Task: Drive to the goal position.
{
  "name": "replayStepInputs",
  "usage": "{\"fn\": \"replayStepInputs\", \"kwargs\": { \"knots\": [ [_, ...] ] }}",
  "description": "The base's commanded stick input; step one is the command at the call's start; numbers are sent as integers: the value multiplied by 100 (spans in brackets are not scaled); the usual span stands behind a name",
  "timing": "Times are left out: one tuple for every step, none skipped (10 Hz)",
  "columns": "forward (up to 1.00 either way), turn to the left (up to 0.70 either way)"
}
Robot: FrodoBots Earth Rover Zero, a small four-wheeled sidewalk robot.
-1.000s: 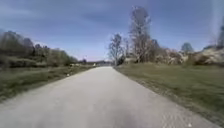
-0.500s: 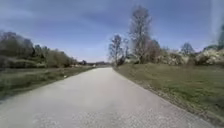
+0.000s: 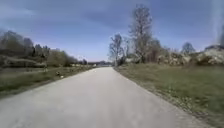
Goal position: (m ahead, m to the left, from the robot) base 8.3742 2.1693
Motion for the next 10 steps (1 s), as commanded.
{"fn": "replayStepInputs", "kwargs": {
  "knots": [
    [85,0],
    [85,0],
    [85,0],
    [85,0],
    [85,0],
    [85,0],
    [85,0],
    [85,0],
    [85,2],
    [85,9]
  ]
}}
